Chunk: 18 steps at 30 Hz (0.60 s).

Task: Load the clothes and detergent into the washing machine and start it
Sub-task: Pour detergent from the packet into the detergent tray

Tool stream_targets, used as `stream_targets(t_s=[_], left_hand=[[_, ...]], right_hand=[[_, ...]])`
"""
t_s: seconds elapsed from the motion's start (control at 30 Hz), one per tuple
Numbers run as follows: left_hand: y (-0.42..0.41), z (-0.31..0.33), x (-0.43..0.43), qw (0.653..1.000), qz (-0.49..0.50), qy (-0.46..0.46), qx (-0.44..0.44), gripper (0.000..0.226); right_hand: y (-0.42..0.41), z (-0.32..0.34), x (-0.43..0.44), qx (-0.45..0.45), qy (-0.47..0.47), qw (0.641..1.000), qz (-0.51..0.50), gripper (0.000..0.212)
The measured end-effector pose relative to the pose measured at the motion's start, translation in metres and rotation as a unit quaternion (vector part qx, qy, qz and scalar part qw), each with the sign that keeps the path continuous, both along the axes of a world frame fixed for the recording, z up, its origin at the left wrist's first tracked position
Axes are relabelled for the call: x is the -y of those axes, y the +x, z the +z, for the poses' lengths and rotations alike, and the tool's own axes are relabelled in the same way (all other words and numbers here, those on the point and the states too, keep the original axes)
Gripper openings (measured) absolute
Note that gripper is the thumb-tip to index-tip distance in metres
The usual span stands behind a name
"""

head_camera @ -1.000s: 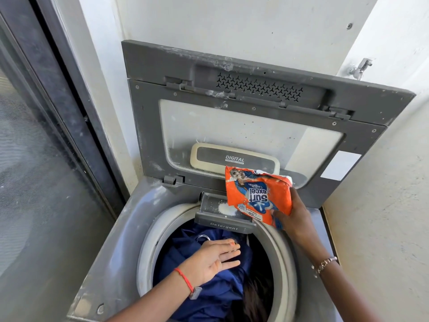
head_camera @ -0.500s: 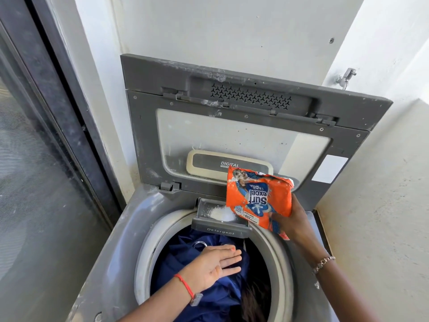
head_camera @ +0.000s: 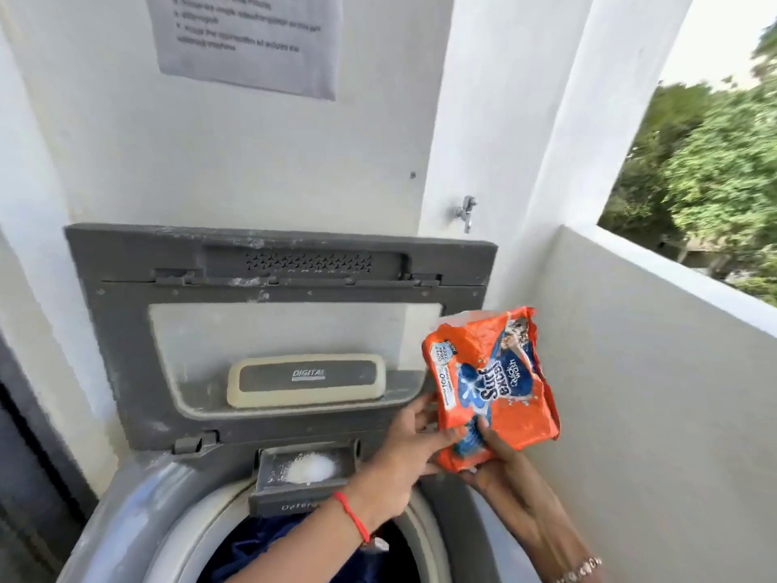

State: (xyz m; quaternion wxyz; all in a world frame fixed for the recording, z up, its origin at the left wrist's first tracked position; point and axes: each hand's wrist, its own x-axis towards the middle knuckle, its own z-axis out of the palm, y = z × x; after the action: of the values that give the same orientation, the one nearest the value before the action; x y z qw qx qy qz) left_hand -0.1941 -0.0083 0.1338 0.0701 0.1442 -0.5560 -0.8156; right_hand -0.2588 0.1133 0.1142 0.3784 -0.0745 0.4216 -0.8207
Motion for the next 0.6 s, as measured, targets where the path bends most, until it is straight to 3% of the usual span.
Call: stream_targets(t_s=[0.13,0.27,0.33,0.5,0.6], left_hand=[[-0.045,0.039,-0.043,0.996,0.005,-0.075,-0.037,0.032],[-0.09,0.072,-0.091,0.988,-0.046,-0.122,-0.077,0.029],[-0.118,0.085,-0.117,0.982,-0.072,-0.148,-0.092,0.028],[-0.2,0.114,-0.198,0.966,-0.131,-0.188,-0.12,0.034],[-0.249,0.135,-0.254,0.957,-0.161,-0.197,-0.138,0.039]], right_hand=[[-0.012,0.039,-0.047,-0.001,-0.06,0.997,-0.054,0.064],[-0.042,0.064,-0.126,-0.036,-0.036,0.981,-0.189,0.026],[-0.067,0.071,-0.173,-0.053,-0.022,0.962,-0.267,0.025],[-0.127,0.104,-0.286,-0.135,0.045,0.908,-0.395,0.048],[-0.158,0.127,-0.339,-0.201,0.109,0.865,-0.446,0.032]])
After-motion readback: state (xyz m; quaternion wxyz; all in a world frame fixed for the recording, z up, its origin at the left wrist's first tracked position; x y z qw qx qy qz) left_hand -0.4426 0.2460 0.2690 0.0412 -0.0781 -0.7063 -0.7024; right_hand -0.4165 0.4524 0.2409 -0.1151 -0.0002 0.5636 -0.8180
